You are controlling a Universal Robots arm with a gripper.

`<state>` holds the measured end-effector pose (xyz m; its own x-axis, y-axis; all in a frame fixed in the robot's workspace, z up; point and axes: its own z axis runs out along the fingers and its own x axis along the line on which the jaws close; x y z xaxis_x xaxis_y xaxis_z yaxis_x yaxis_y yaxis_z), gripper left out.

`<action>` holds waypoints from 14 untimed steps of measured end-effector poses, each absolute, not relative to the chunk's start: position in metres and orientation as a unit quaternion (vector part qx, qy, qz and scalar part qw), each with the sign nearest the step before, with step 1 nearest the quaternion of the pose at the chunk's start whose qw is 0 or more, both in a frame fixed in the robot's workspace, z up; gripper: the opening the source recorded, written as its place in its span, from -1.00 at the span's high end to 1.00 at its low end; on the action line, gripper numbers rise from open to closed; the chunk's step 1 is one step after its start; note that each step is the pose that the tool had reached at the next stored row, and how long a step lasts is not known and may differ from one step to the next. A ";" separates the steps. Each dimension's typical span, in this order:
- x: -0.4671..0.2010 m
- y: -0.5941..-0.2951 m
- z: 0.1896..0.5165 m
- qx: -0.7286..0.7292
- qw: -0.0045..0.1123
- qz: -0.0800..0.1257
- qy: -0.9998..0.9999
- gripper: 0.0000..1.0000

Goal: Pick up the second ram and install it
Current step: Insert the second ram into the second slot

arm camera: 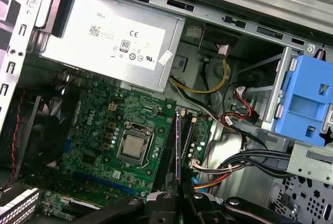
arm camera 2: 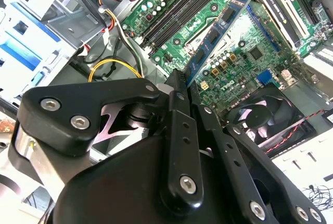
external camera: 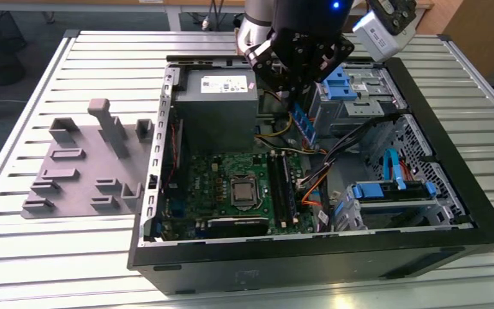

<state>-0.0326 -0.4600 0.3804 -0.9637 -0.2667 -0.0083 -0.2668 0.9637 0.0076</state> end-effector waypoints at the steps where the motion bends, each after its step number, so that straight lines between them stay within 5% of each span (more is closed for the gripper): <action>1: -0.033 -0.460 0.380 -0.134 0.004 0.004 0.991 0.72; 14: -0.033 -0.460 0.380 -0.129 0.004 0.004 0.992 0.72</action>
